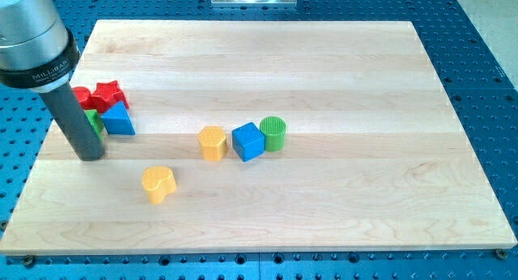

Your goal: Slightly slide the yellow heart upwards

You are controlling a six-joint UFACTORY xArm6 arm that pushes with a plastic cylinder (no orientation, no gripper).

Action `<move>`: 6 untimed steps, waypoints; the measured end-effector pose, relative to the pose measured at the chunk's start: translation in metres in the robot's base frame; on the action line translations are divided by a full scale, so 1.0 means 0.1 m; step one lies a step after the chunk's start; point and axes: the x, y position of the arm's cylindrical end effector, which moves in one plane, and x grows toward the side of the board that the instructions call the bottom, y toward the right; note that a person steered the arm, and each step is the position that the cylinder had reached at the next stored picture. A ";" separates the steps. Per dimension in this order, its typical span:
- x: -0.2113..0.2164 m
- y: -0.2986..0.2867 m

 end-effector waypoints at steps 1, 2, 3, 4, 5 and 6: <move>0.00 0.00; 0.00 0.00; 0.00 -0.01; 0.26 0.34; 0.73 0.45; 1.09 0.63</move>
